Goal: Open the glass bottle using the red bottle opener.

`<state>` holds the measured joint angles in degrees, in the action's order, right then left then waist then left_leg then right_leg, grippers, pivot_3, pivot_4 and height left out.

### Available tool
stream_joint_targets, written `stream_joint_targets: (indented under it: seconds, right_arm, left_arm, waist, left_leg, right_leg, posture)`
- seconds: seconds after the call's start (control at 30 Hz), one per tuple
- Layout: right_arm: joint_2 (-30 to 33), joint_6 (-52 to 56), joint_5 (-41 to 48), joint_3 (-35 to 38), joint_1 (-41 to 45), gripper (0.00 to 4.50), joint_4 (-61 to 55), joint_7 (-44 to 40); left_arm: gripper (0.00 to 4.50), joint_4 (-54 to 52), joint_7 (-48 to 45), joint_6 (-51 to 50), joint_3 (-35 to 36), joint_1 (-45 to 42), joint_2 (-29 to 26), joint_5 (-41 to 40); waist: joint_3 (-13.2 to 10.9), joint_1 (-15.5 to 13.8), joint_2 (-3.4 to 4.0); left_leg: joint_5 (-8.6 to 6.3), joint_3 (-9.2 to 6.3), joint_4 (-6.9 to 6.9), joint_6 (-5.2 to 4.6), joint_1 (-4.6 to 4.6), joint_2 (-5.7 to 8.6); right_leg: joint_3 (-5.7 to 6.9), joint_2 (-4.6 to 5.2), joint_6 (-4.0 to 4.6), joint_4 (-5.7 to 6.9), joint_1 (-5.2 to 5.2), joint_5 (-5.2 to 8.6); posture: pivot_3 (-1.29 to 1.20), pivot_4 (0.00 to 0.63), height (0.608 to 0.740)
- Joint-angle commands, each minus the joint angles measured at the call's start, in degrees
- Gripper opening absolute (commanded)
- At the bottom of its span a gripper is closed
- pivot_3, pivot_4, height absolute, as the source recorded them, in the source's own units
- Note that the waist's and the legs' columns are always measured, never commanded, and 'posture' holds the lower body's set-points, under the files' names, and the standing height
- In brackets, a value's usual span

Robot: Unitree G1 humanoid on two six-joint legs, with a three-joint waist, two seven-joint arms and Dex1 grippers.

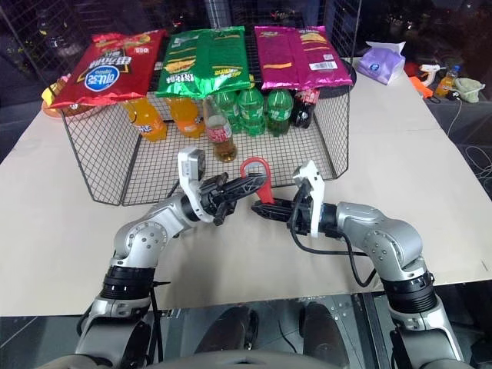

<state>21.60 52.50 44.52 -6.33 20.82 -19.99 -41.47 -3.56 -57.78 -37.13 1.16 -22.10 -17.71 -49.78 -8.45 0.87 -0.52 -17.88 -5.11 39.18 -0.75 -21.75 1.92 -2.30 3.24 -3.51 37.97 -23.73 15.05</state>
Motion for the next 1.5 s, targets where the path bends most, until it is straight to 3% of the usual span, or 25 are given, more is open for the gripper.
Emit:
stream_joint_targets:
  seconds: [0.03,0.07,0.1,0.2,0.27,0.3,0.4,0.8,0.97,1.17,1.5]
  right_arm:
    - [-0.6,-1.0,1.1,-1.0,1.0,0.01,-2.8,-1.2]
    - [-0.8,-1.2,0.9,-1.0,1.1,0.0,-2.7,-1.0]
    - [-1.0,-1.4,0.7,-1.0,1.1,0.0,-2.5,-0.9]
    - [-1.6,-1.9,-0.1,-0.7,1.2,0.0,-1.9,-0.2]
    - [-1.9,-2.2,-0.4,-0.4,1.1,0.0,-1.7,0.3]
    - [-2.0,-2.4,-0.5,-0.1,1.0,0.0,-1.6,0.4]
    - [-2.0,-2.6,-0.3,1.3,0.1,0.0,-1.4,1.1]
    - [0.5,-4.1,-0.2,8.0,-6.3,0.0,-2.2,4.1]
    - [1.2,-4.6,-0.1,8.7,-8.0,0.0,-3.3,4.1]
    - [1.7,-6.1,-1.3,8.4,-8.1,0.0,-2.5,4.0]
    - [1.3,-7.1,-2.0,8.3,-9.0,0.0,-2.6,5.5]
  left_arm:
    - [0.0,1.1,2.4,1.2,1.3,-0.1,-0.6,2.3]
    - [0.75,1.0,2.4,1.0,1.4,0.0,-0.6,2.2]
    - [0.97,0.9,2.4,0.7,1.7,0.0,-0.6,1.8]
    - [2.57,0.9,3.0,0.9,2.4,0.0,-0.5,1.8]
    - [3.16,0.4,2.7,0.7,2.5,0.4,-1.1,2.0]
    - [3.67,0.1,2.8,0.5,2.8,0.7,-1.3,1.7]
    - [4.47,-1.0,3.5,0.3,4.0,1.7,-1.9,1.0]
    - [4.47,-6.8,8.3,-0.6,9.5,9.0,-3.6,-1.0]
    - [4.47,-5.1,12.4,2.6,14.5,8.9,-1.9,-1.4]
    - [4.47,0.5,17.3,14.5,16.0,2.3,0.4,6.8]
    - [4.47,12.4,21.7,37.3,10.1,-5.3,1.8,26.6]
  waist:
    - [0.0,0.0,0.0]
    - [0.0,0.0,0.0]
    - [0.0,0.0,0.0]
    - [0.0,0.0,0.0]
    - [0.0,0.0,0.0]
    - [0.0,0.0,0.0]
    - [0.0,0.0,0.0]
    - [0.0,-0.1,0.01]
    - [0.0,-0.1,0.01]
    - [0.0,-0.3,0.0]
    - [0.0,-0.2,0.0]
  left_leg:
    - [0.0,0.0,0.0,0.0,0.0,0.0]
    - [0.0,0.0,0.0,0.0,0.0,0.0]
    - [0.0,0.0,0.0,0.0,0.0,0.0]
    - [0.0,0.0,0.0,0.0,0.0,0.0]
    - [0.0,-0.01,0.0,0.0,0.0,0.0]
    - [0.0,-0.01,0.0,0.0,0.0,0.0]
    - [0.0,0.0,0.0,0.0,0.0,0.0]
    - [0.0,0.0,-0.01,0.0,-0.01,0.0]
    - [0.0,0.0,-0.01,0.0,-0.01,-0.03]
    - [0.0,0.0,0.03,0.0,-0.01,0.01]
    - [0.0,0.01,0.02,0.0,-0.03,0.04]
  right_leg:
    - [0.0,0.0,0.0,0.0,0.0,0.0]
    - [0.0,0.0,0.0,0.0,0.0,0.0]
    - [0.0,0.0,0.0,0.0,0.0,0.0]
    - [0.0,0.0,0.0,0.0,-0.01,0.0]
    - [0.0,0.0,0.0,0.0,-0.01,0.0]
    - [0.0,0.0,0.0,0.0,-0.01,0.0]
    - [0.0,0.0,0.0,0.0,-0.01,0.0]
    - [-0.01,0.04,0.0,0.0,-0.01,0.0]
    - [-0.01,0.02,0.0,0.01,-0.02,0.0]
    - [0.01,0.03,-0.01,0.0,0.01,-0.01]
    - [0.01,0.01,-0.01,0.0,-0.01,-0.01]
  posture:
    - [0.0,0.15,0.74]
    - [0.0,0.15,0.74]
    - [0.0,0.15,0.74]
    - [0.0,0.15,0.74]
    - [0.0,0.15,0.74]
    - [0.0,0.15,0.74]
    - [0.0,0.15,0.74]
    - [0.0,0.15,0.74]
    - [0.0,0.15,0.74]
    - [0.0,0.15,0.74]
    - [0.0,0.15,0.74]
